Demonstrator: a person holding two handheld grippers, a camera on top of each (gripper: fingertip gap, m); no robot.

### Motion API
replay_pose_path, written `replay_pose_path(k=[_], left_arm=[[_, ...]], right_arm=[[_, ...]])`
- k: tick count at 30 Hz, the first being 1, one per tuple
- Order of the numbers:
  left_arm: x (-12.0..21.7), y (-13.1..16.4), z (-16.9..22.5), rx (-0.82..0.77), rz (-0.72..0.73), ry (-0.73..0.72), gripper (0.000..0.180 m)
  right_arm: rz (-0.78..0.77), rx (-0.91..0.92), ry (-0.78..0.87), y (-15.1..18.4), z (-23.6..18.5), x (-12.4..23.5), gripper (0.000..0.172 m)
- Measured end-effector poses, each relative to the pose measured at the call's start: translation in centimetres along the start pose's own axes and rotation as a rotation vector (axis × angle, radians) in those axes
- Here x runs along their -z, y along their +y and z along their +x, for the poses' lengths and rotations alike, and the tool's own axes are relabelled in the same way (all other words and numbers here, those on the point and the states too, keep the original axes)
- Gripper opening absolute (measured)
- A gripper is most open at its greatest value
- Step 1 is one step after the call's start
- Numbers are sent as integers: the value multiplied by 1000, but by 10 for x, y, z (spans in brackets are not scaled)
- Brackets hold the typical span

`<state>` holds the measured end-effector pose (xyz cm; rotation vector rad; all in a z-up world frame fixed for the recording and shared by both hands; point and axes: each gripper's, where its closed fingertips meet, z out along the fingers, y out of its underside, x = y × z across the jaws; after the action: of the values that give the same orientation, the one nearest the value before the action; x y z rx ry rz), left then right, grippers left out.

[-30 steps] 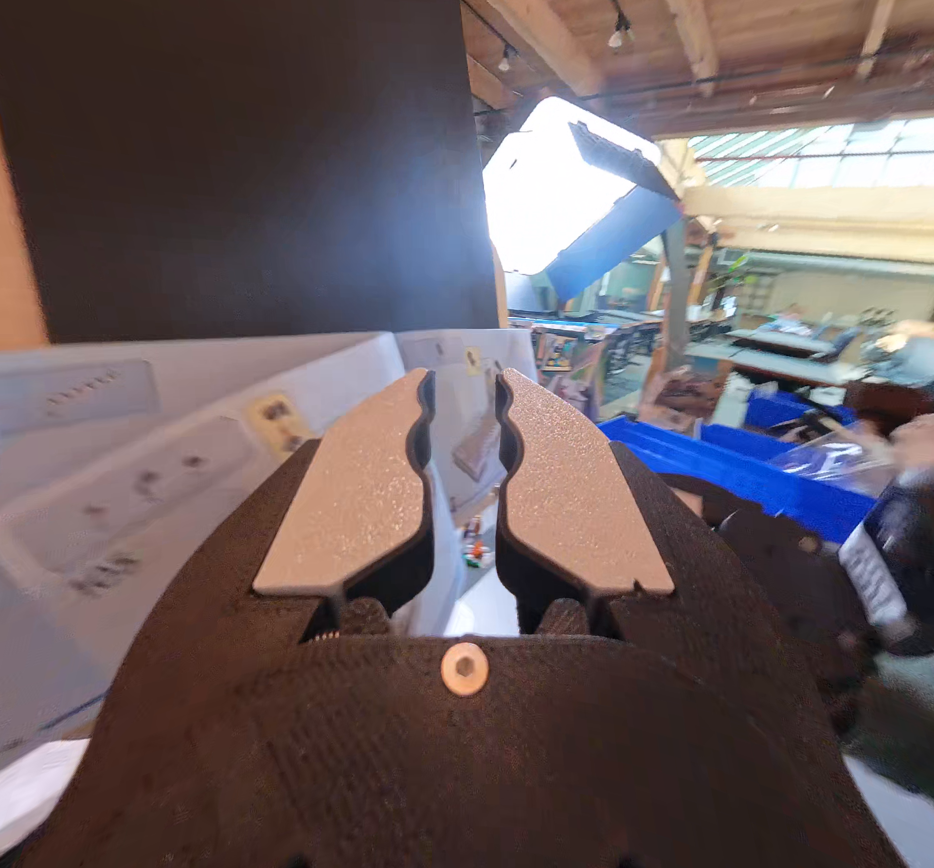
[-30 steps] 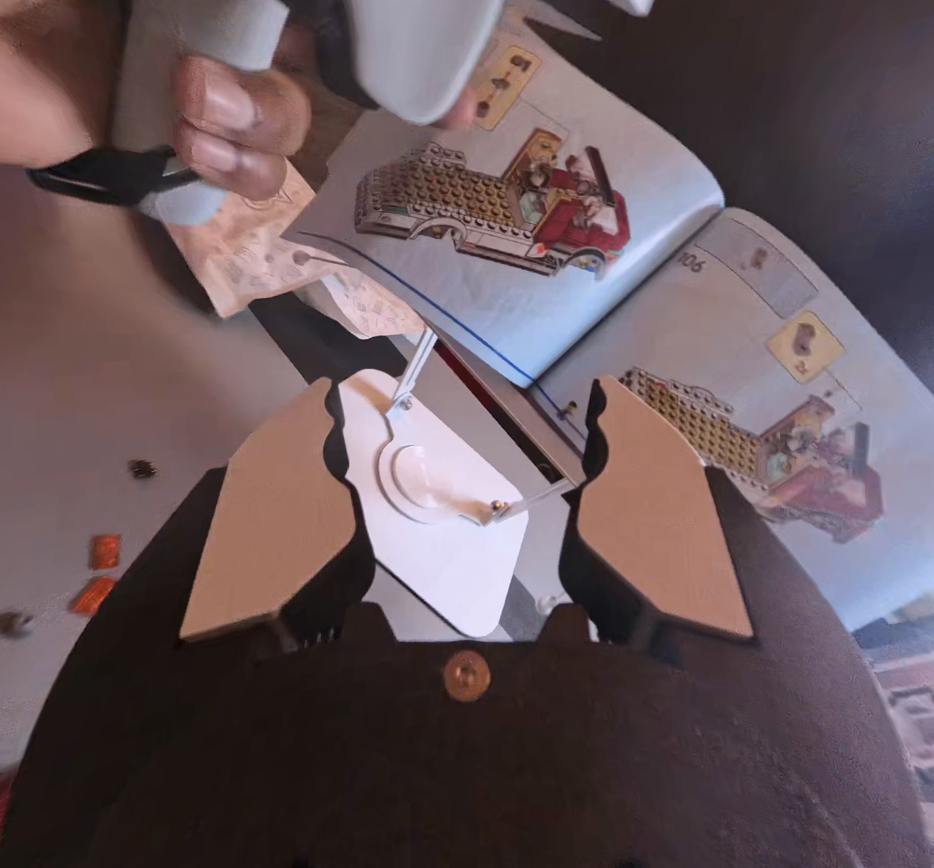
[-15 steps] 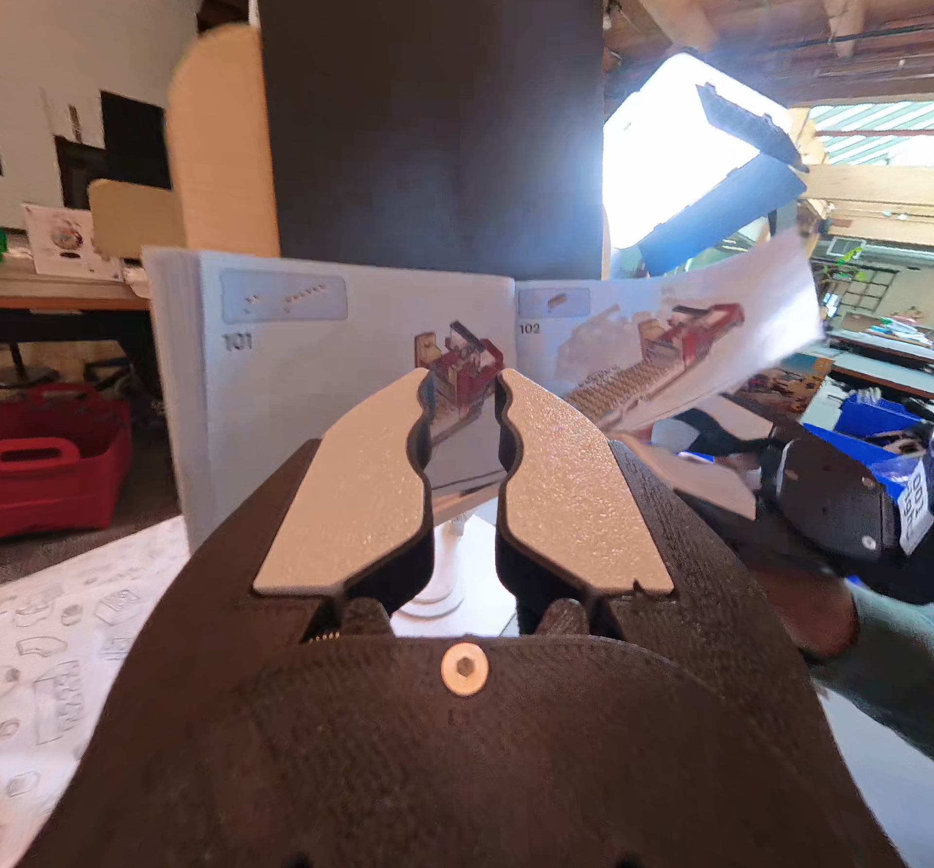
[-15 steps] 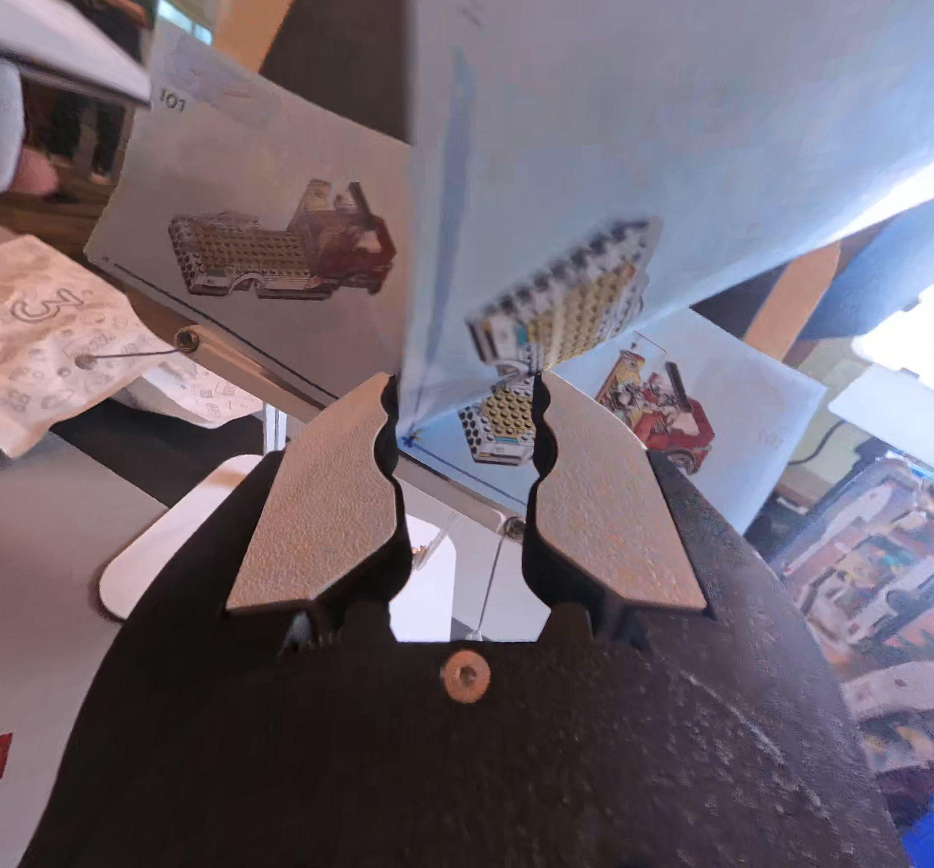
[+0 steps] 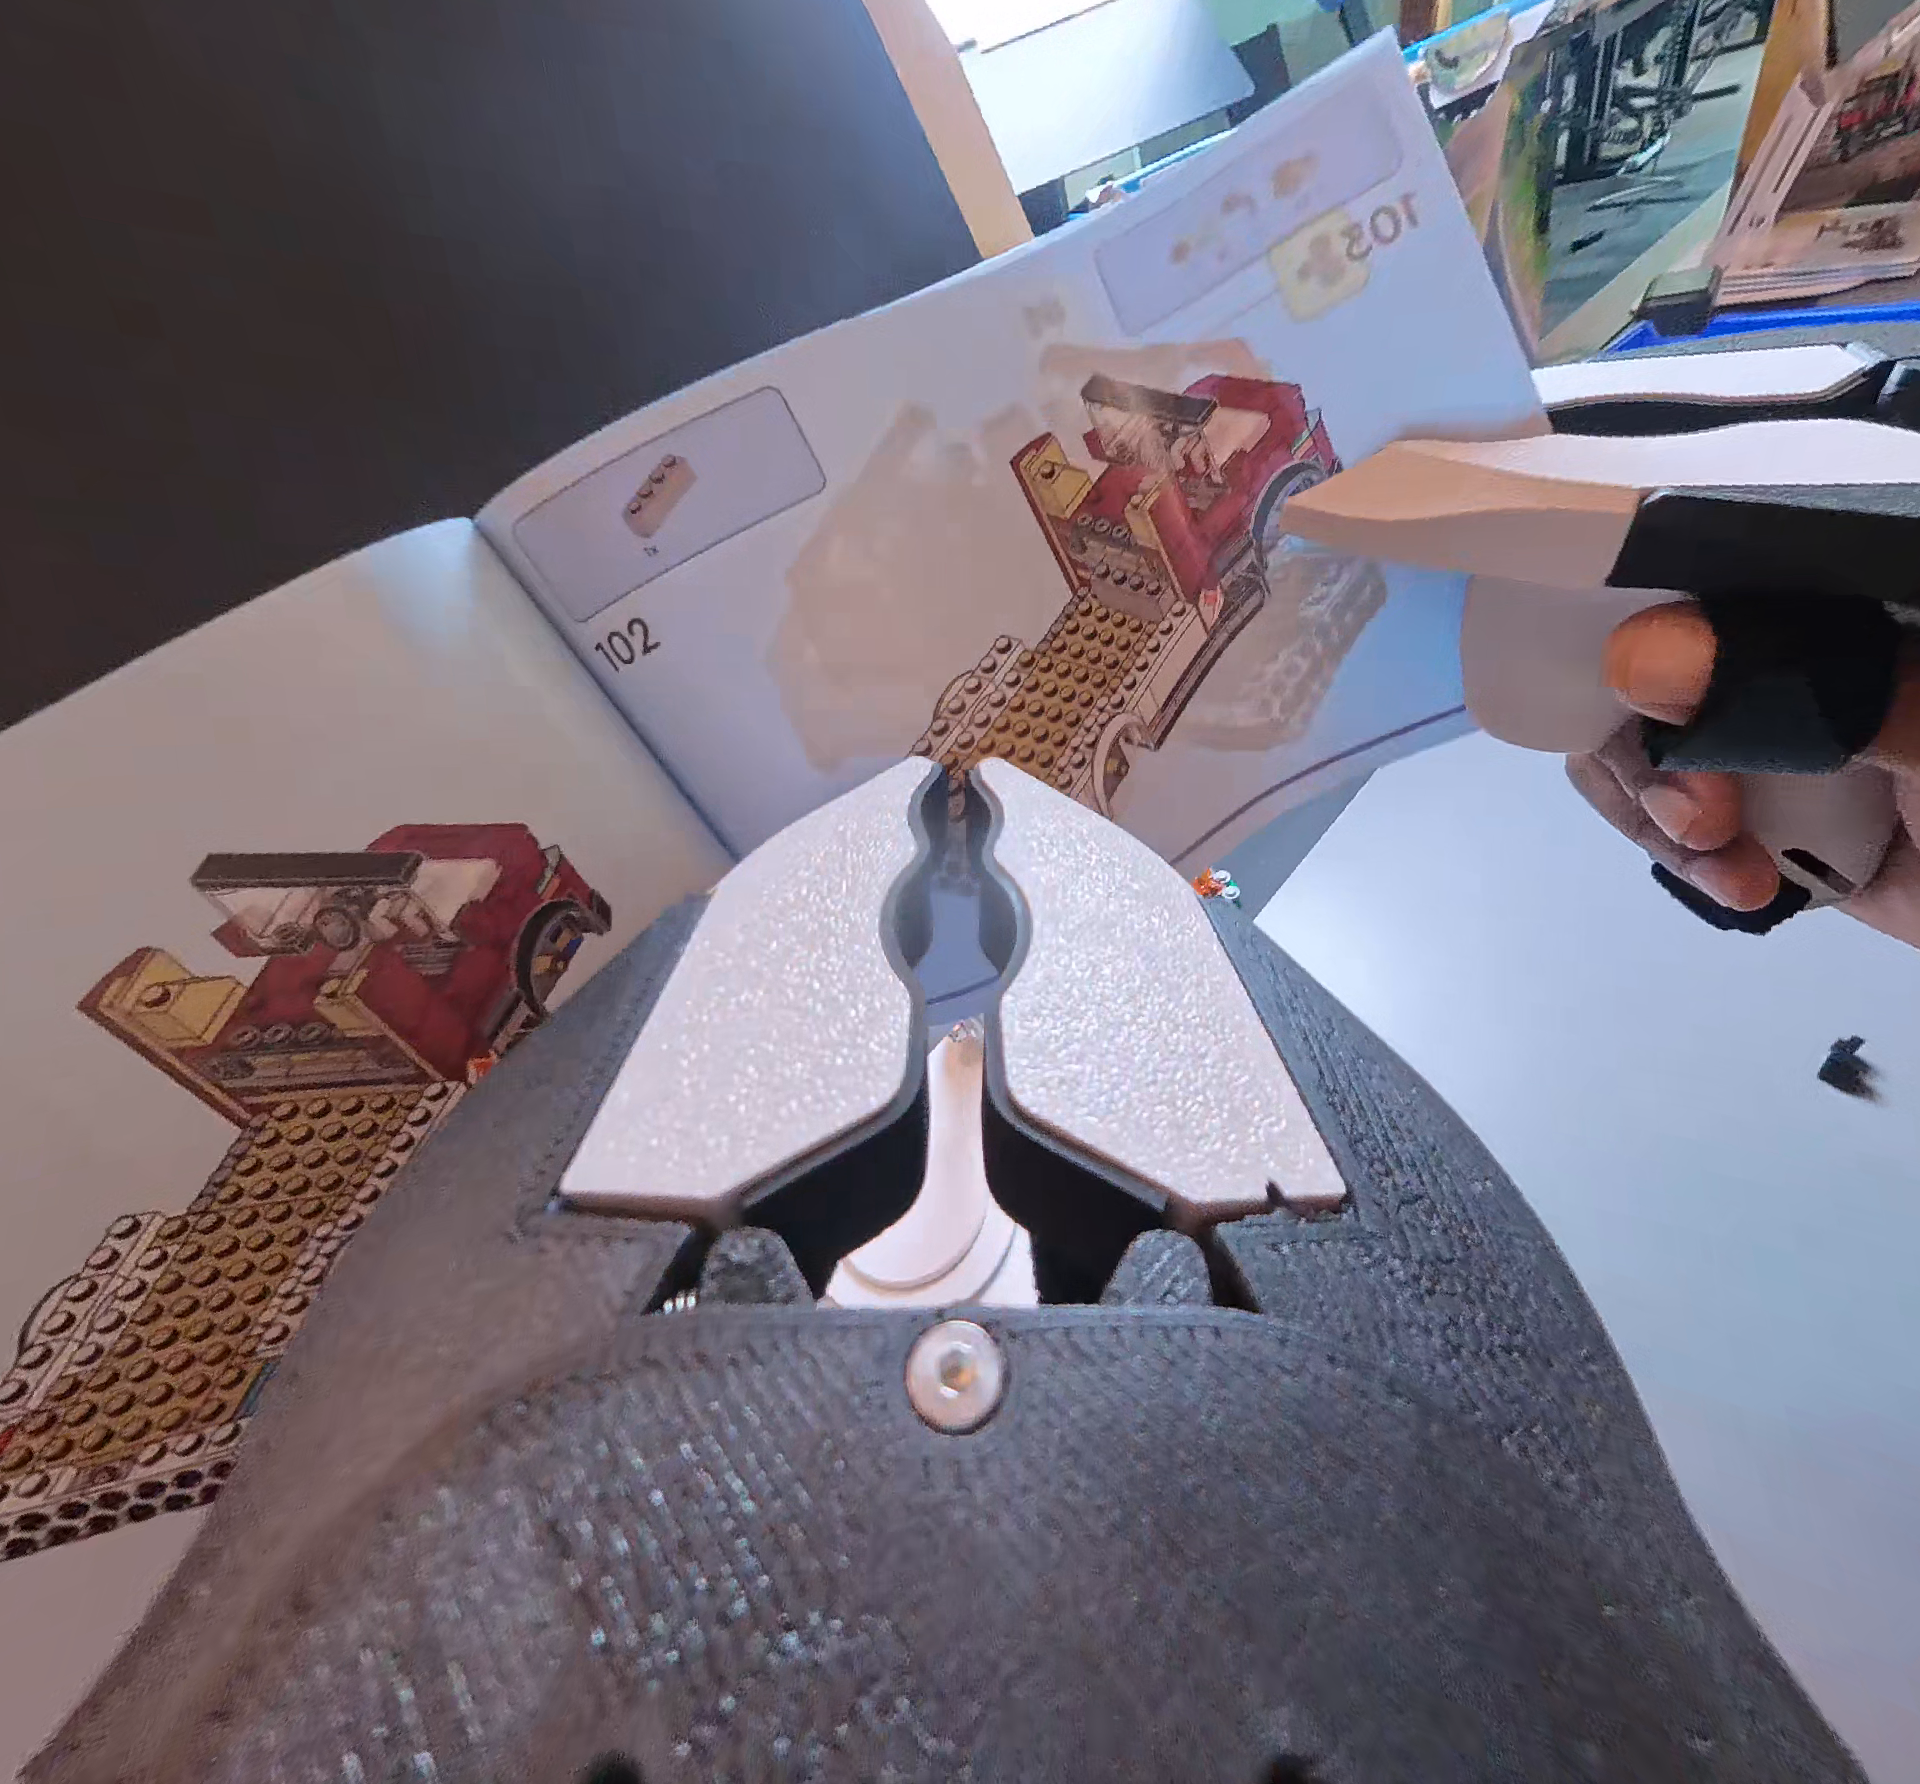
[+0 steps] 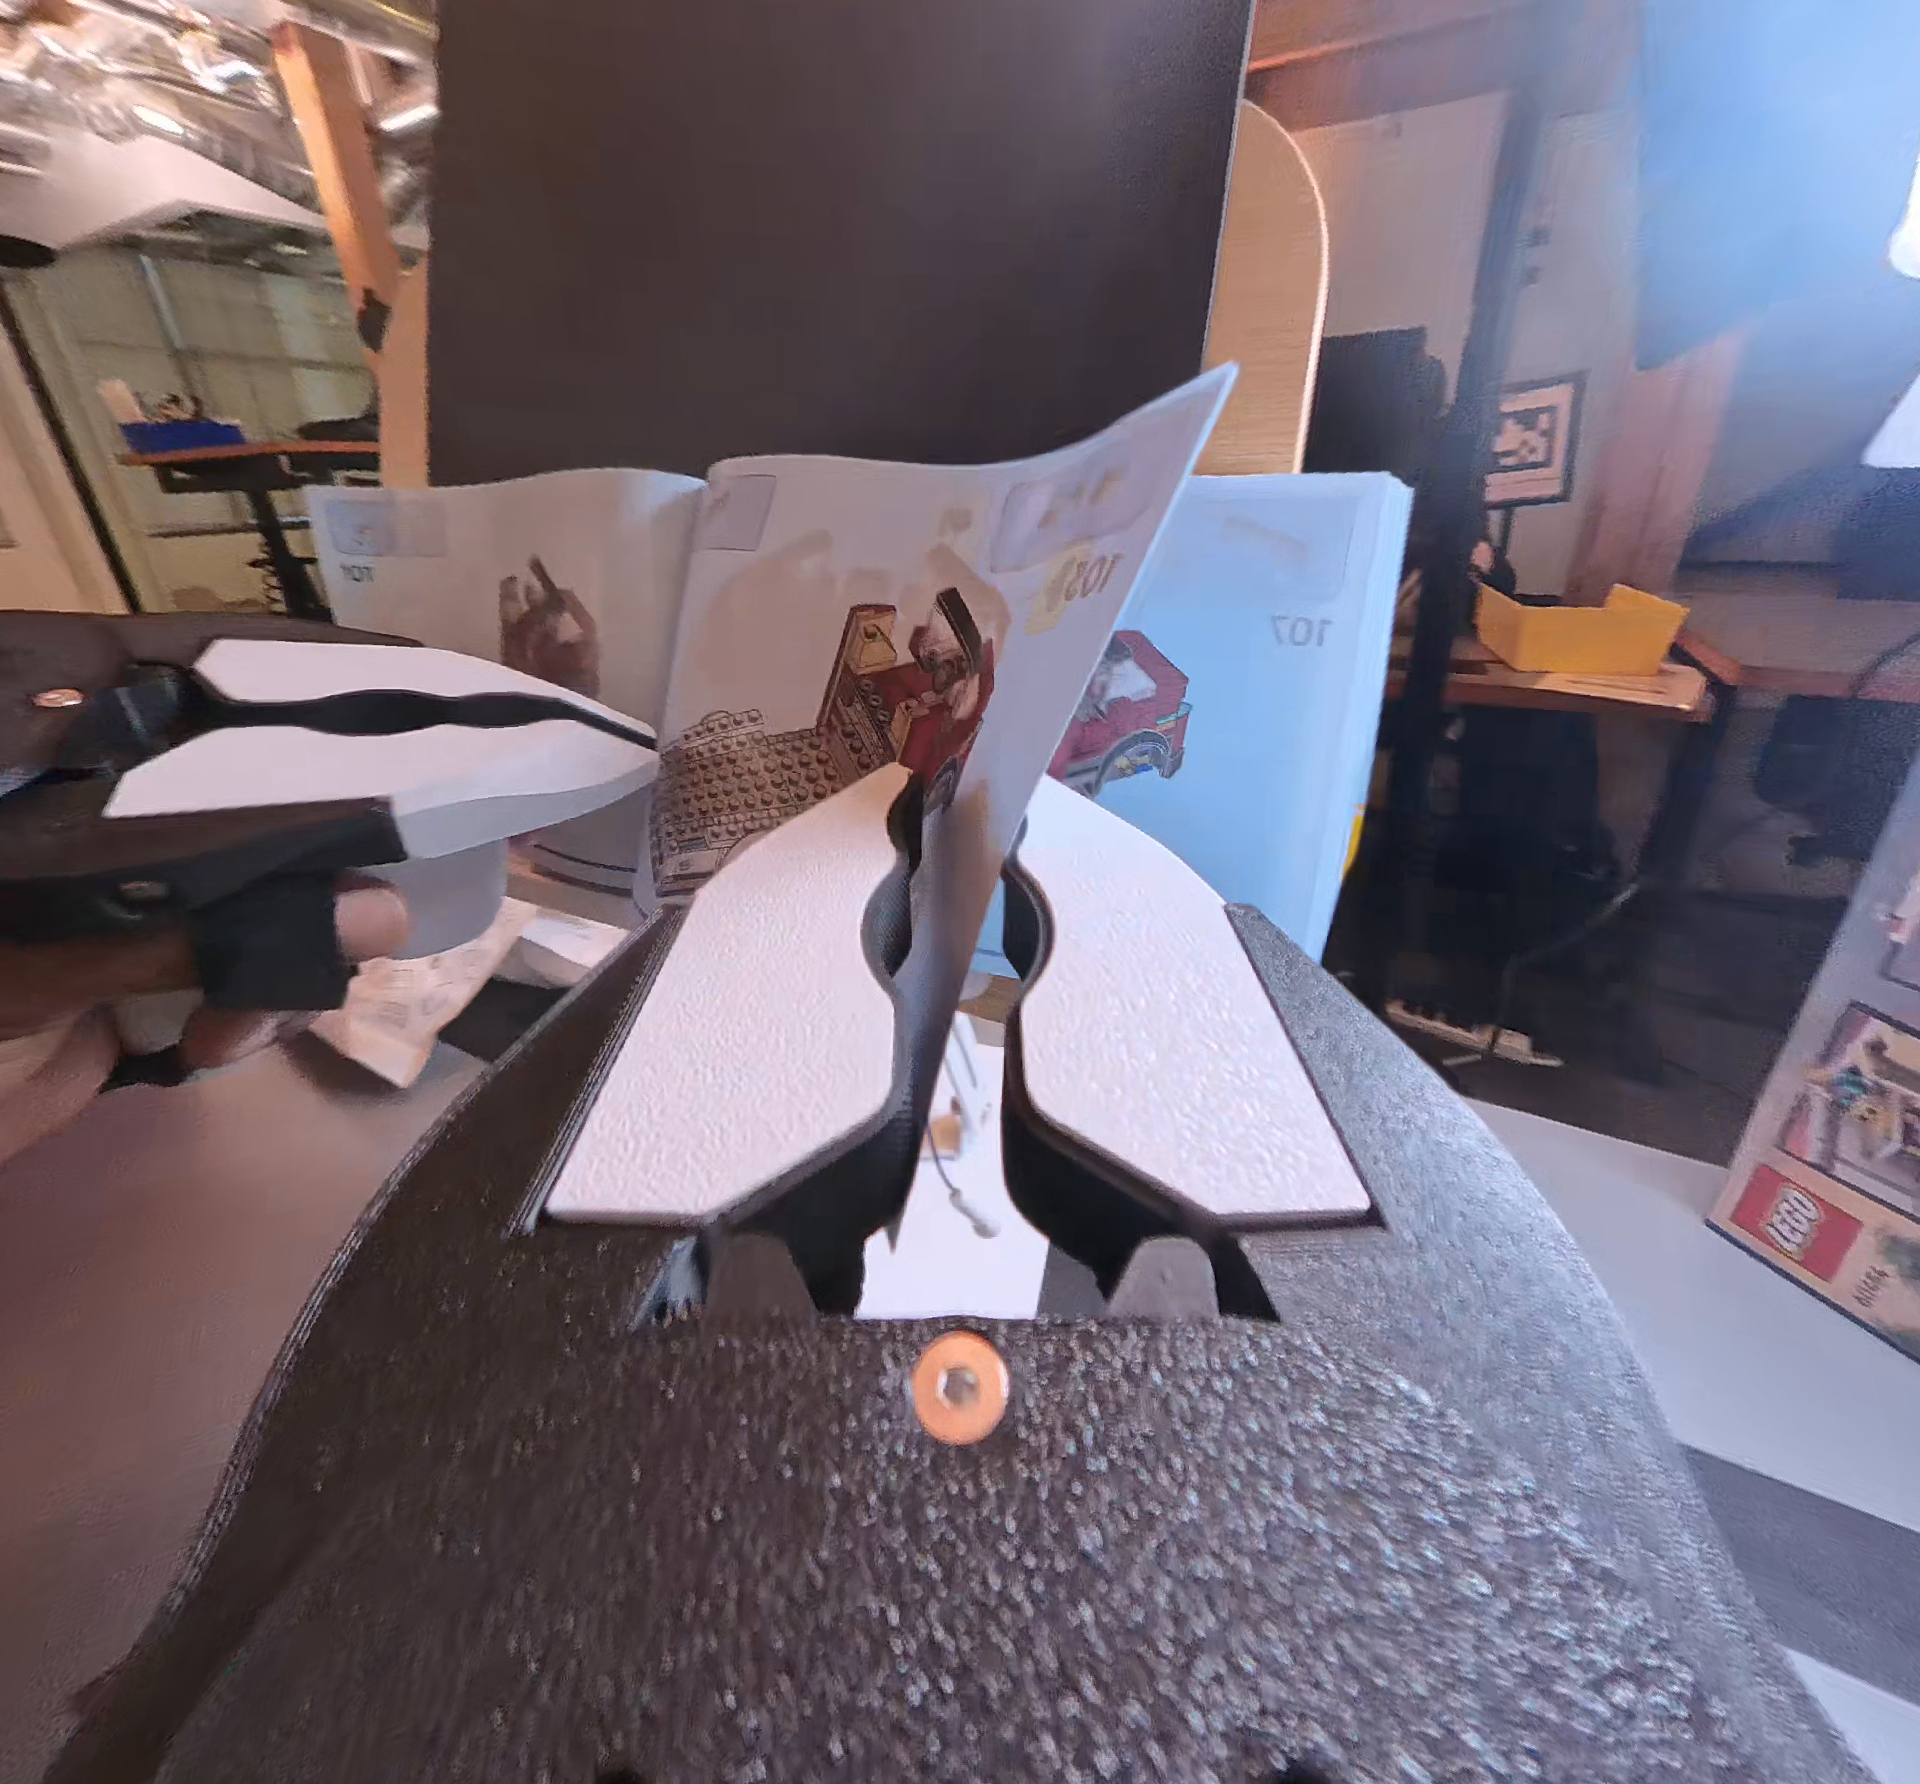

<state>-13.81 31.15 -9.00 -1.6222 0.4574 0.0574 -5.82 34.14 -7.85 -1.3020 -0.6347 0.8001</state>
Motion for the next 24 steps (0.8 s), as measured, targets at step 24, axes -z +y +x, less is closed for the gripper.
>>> replay_pose_path(k=[24], left_arm=[[46,-62,61,261,148,428,23]], right_arm=[[-57,431,-401,-8,-106,27,3]])
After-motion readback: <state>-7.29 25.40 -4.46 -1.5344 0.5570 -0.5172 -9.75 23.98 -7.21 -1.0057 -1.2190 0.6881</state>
